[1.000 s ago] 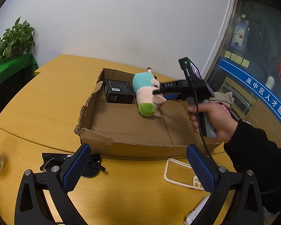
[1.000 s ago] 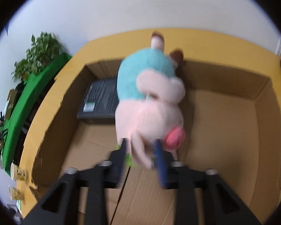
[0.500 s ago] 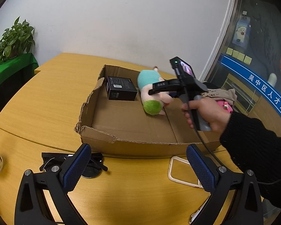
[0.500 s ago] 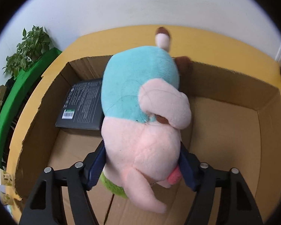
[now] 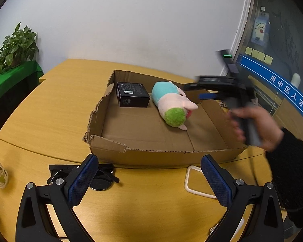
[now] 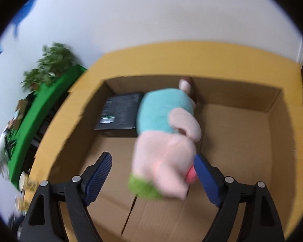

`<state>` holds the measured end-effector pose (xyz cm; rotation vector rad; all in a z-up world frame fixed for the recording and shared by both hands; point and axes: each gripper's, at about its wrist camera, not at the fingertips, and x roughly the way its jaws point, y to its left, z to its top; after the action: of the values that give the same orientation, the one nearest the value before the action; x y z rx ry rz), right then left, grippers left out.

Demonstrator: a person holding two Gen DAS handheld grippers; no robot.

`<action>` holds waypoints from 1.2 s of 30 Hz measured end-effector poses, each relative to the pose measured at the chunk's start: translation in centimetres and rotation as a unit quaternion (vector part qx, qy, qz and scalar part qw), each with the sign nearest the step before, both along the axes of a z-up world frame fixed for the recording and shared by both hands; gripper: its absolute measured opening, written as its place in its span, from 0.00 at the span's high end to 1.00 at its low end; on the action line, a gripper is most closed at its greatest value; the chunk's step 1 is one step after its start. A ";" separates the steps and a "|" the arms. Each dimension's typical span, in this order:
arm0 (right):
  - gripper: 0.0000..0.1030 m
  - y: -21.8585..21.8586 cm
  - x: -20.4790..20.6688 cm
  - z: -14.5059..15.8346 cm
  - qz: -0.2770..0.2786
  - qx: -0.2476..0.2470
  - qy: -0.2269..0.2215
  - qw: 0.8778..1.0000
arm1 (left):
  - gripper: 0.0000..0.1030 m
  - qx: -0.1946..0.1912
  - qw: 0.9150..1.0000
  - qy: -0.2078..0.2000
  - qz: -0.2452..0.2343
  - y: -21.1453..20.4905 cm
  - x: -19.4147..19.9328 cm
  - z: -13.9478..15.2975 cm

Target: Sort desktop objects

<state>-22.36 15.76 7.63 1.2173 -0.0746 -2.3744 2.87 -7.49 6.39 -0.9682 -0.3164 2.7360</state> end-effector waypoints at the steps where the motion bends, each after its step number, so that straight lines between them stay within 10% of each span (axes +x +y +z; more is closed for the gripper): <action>1: 0.17 0.6 1.8 0.7 0.012 0.001 0.012 1.000 | 0.00 -0.002 1.000 -0.001 -0.002 0.0 0.2 -0.1; 6: 0.17 5.0 12.6 1.2 0.072 0.047 0.058 0.995 | 0.00 0.002 0.999 -0.019 -0.026 -0.2 1.1 -1.4; 11: 0.17 9.3 19.4 -3.1 0.040 0.079 0.011 0.996 | 0.00 0.023 0.995 -0.050 -0.088 2.6 1.1 -3.3; 26: 0.20 10.1 22.2 -11.0 -0.085 0.033 -0.045 0.995 | 0.20 -0.036 0.977 -0.147 -0.153 13.3 -5.4 -8.4; 36: 0.80 10.5 22.2 -12.2 -0.090 0.090 -0.018 0.992 | 0.76 -0.063 0.970 -0.174 -0.156 15.1 -5.6 -10.6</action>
<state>-0.16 26.22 -4.52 1.3893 0.0190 -2.5612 -2.69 7.60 -4.19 -1.4037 -0.0368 2.3191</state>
